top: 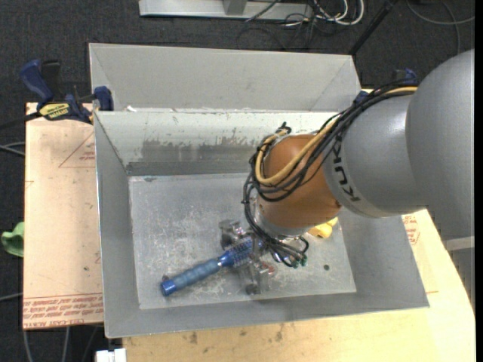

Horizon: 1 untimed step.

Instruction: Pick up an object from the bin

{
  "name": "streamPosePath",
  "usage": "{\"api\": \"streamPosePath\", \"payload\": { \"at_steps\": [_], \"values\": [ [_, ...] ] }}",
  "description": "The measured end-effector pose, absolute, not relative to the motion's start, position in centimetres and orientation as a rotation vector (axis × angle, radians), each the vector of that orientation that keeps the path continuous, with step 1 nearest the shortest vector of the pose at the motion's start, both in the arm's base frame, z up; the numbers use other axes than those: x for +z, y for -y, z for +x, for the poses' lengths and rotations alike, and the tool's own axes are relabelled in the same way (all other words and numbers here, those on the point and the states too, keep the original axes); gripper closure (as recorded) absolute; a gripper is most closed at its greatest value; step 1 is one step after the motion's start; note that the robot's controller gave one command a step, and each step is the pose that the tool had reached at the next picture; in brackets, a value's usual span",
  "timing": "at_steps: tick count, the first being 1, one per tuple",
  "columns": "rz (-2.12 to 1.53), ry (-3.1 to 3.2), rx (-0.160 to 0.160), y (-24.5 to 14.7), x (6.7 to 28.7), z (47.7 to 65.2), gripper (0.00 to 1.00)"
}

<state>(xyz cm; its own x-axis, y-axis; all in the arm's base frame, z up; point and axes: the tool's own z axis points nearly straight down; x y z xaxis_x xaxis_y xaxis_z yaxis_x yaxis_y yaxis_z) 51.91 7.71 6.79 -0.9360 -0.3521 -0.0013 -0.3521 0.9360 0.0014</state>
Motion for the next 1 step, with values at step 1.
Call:
{"api": "streamPosePath", "payload": {
  "at_steps": [1],
  "values": [
    [-0.561, -3.091, 0.003, -7.68, 6.92, 51.83, 1.00]
  ]
}}
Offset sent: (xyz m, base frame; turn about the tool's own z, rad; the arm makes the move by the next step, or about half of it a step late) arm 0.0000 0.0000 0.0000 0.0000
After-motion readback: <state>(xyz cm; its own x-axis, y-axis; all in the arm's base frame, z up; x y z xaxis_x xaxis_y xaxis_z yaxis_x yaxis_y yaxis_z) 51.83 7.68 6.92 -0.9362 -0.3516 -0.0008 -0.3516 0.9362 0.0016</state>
